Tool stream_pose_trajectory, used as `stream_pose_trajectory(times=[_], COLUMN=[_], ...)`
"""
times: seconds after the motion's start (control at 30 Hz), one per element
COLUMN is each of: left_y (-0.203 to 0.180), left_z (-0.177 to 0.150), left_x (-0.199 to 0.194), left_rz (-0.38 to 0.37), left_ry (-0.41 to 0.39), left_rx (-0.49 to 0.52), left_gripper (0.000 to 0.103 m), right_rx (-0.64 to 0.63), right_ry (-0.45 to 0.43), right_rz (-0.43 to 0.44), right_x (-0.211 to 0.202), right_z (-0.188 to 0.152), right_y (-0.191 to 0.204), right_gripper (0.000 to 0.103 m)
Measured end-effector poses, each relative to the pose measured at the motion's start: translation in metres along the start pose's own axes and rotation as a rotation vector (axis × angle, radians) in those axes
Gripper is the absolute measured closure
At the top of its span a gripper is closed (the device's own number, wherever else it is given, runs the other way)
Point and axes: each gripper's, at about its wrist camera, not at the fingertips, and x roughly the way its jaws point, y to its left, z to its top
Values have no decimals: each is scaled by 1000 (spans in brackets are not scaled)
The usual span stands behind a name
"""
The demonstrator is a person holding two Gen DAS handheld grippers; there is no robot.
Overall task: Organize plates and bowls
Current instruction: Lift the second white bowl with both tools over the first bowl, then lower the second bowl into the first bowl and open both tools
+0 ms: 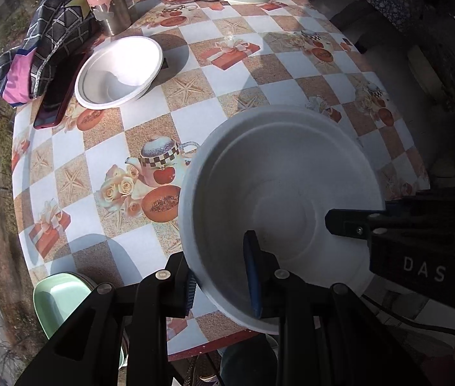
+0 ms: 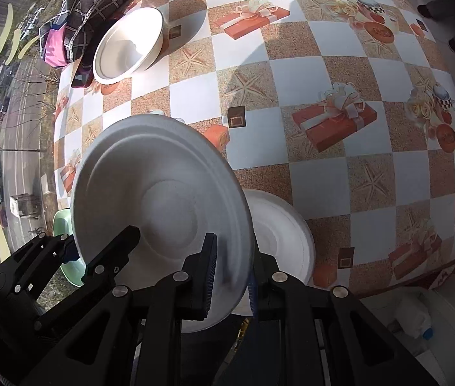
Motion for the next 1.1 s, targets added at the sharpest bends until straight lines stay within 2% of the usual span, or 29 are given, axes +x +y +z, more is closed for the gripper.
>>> stream_pose_trajectory(times=[0.17, 0.37, 0.47, 0.53, 0.6, 0.67, 0.7, 0.73, 0.97, 1.1], left_y=[-24, -40, -44, -43, -35, -25, -19, -13, 31, 43], left_z=[-4, -2, -1, -2, -2, -3, -5, -7, -29, -30], left_x=[7, 16, 20, 20, 16, 13, 13, 13, 26, 23], left_rz=[-24, -53, -65, -51, -49, -53, -50, -44, -23, -13], left_ry=[35, 69, 90, 94, 84, 79, 80, 82, 170, 158], left_rx=[92, 142, 157, 155, 134, 102, 86, 69, -90, -135], left_gripper=[71, 70, 60, 46, 39, 35, 33, 32, 31, 31], right_rx=[60, 134, 153, 187, 228, 270, 290, 309, 425, 428], right_ry=[21, 37, 38, 51, 57, 50, 38, 25, 16, 51], right_rz=[2, 12, 22, 38, 34, 25, 24, 27, 23, 18], right_x=[-2, -2, -1, 1, 3, 2, 1, -1, -4, 5], right_z=[-23, -40, -42, -45, -48, -51, -52, -53, -61, -63], right_y=[-27, -52, -59, -68, -77, -88, -93, -97, -117, -114], right_gripper=[83, 83, 83, 83, 83, 62, 31, 18, 18, 19])
